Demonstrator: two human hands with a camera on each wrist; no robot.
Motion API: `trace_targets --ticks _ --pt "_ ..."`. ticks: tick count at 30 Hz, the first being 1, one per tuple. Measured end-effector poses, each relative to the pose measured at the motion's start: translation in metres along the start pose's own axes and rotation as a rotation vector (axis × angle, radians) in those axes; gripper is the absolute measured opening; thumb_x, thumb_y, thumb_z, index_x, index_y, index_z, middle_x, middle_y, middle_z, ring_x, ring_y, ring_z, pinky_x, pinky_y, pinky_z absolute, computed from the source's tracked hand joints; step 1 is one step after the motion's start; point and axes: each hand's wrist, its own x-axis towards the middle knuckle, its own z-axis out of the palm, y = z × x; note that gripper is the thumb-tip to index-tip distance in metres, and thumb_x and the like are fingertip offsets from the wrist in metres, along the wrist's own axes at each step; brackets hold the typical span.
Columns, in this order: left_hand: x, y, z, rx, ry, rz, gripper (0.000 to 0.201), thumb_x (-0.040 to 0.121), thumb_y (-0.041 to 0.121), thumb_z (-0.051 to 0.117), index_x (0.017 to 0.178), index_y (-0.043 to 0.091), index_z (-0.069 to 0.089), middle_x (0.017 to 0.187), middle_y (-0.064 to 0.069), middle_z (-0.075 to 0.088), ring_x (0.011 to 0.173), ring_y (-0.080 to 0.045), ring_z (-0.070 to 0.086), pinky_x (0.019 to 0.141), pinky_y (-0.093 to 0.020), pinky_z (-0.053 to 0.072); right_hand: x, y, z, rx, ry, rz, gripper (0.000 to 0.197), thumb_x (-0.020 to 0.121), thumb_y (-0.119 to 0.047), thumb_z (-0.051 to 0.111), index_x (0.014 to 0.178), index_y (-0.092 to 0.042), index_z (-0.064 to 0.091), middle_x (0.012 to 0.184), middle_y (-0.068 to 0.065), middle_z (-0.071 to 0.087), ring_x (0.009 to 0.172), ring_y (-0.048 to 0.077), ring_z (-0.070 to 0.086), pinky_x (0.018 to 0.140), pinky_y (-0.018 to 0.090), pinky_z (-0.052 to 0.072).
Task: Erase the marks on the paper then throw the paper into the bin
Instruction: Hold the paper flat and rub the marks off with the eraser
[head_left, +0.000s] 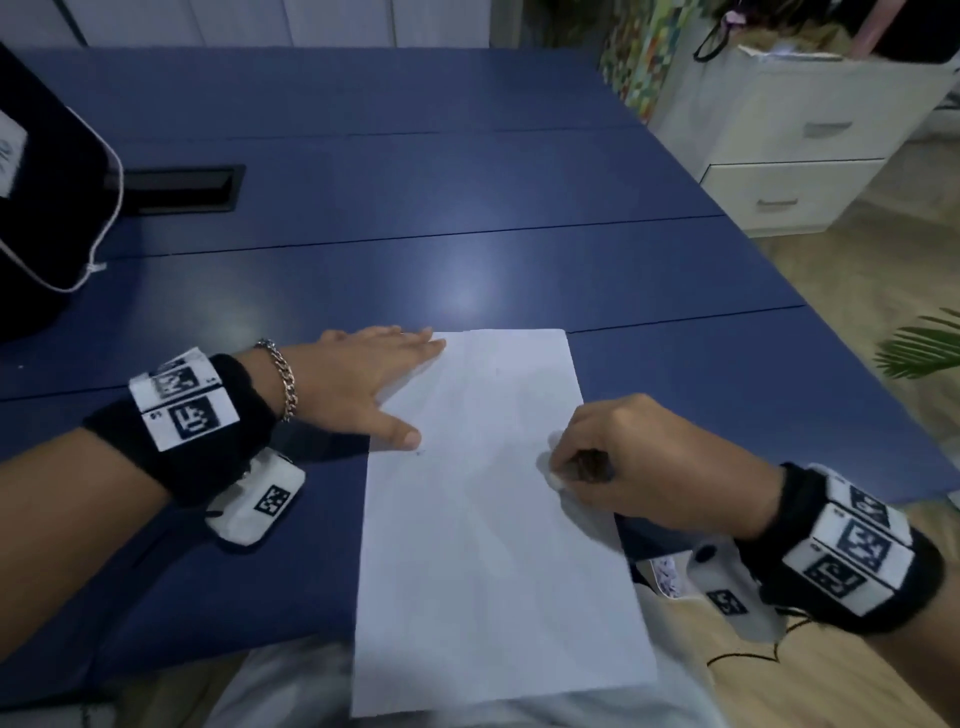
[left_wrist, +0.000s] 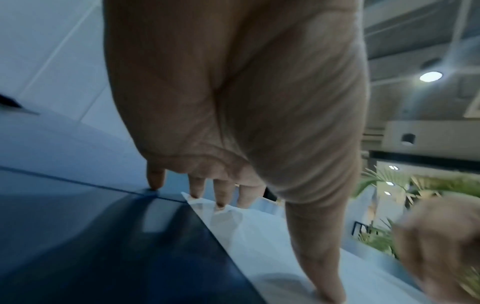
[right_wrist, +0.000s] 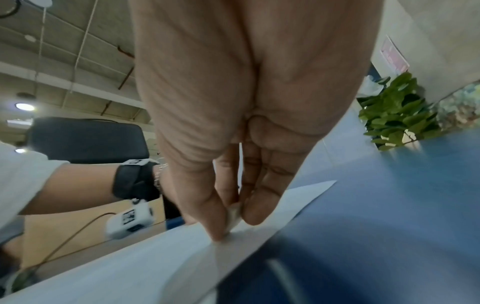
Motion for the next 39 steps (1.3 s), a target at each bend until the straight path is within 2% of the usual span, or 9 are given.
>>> trace_targets --ticks 7,12,15,20,25,30,33,35,39 --pt "-0.045 0.036 0.009 0.126 -0.09 -0.111 0.116 0.082 0.094 0.037 0.167 0.033 -0.011 0.175 0.013 -0.008 0.16 -0.022 0.003 0.126 -0.05 0.005 0.025 0.05 -0.037 -0.125 0.07 0.216 0.012 0.087 -0.018 0.077 0.092 -0.029 0.08 0.086 -0.02 0.067 0.08 -0.004 0.061 0.069 0.017 0.049" --pt "-0.059 0.052 0.008 0.171 -0.006 -0.054 0.116 0.08 0.095 0.042 0.166 0.033 -0.005 0.153 0.009 0.04 0.143 -0.021 0.031 0.121 -0.046 0.024 0.034 0.042 -0.048 -0.1 0.02 0.198 0.013 0.087 -0.017 0.077 0.091 -0.029 0.08 0.087 -0.019 0.071 0.078 -0.001 0.066 0.068 0.014 0.052" --pt "-0.035 0.044 -0.001 0.023 0.141 -0.083 0.122 0.07 0.098 0.049 0.167 0.037 0.006 0.166 0.003 0.026 0.15 -0.027 0.024 0.121 -0.05 0.03 0.048 0.027 -0.045 -0.061 0.053 0.146 0.011 0.086 -0.022 0.076 0.091 -0.031 0.078 0.085 -0.018 0.073 0.078 0.0 0.068 0.072 0.02 0.056" --pt "0.015 0.044 0.0 -0.034 0.083 -0.008 0.132 0.067 0.094 0.064 0.166 0.044 -0.008 0.173 0.017 -0.021 0.161 -0.032 -0.016 0.125 -0.064 0.002 0.087 -0.011 -0.027 -0.085 0.06 0.008 0.015 0.088 -0.023 0.074 0.102 -0.024 0.08 0.088 -0.01 0.077 0.079 0.008 0.068 0.07 0.018 0.05" --pt "0.031 0.038 0.011 0.003 -0.003 -0.039 0.152 0.047 0.107 0.057 0.159 0.046 -0.026 0.168 0.025 -0.028 0.158 -0.034 -0.027 0.115 -0.08 -0.012 0.107 -0.015 -0.021 -0.157 0.103 0.08 0.013 0.087 -0.017 0.065 0.092 -0.017 0.076 0.08 -0.001 0.071 0.074 0.022 0.063 0.071 0.04 0.057" --pt "0.032 0.039 0.011 0.033 -0.007 -0.068 0.16 0.038 0.11 0.054 0.158 0.045 -0.028 0.166 0.028 -0.03 0.156 -0.036 -0.03 0.109 -0.083 -0.018 0.097 -0.036 -0.018 -0.196 -0.116 -0.1 0.017 0.085 -0.015 0.065 0.07 -0.023 0.062 0.069 -0.008 0.059 0.058 0.009 0.049 0.054 0.017 0.033" --pt "0.032 0.042 0.007 0.046 -0.021 -0.092 0.162 0.036 0.111 0.053 0.158 0.044 -0.03 0.164 0.029 -0.033 0.154 -0.035 -0.033 0.107 -0.083 -0.021 0.112 -0.022 -0.03 -0.242 -0.026 -0.022 0.008 0.084 -0.016 0.066 0.082 -0.019 0.074 0.074 -0.004 0.068 0.063 0.013 0.057 0.055 0.015 0.036" --pt "0.032 0.042 0.007 0.044 -0.034 -0.097 0.162 0.035 0.111 0.052 0.157 0.044 -0.032 0.163 0.03 -0.035 0.154 -0.036 -0.035 0.106 -0.083 -0.022 0.116 -0.017 -0.03 -0.222 0.056 0.022 0.011 0.084 -0.017 0.067 0.087 -0.017 0.077 0.077 0.0 0.071 0.07 0.022 0.062 0.06 0.026 0.043" --pt "0.032 0.041 0.007 0.037 -0.027 -0.086 0.162 0.032 0.112 0.051 0.158 0.047 -0.027 0.164 0.029 -0.032 0.155 -0.038 -0.032 0.104 -0.085 -0.022 0.106 -0.037 -0.018 -0.206 -0.11 -0.111 0.013 0.08 -0.015 0.067 0.068 -0.019 0.062 0.066 -0.007 0.058 0.058 0.011 0.048 0.054 0.019 0.032"
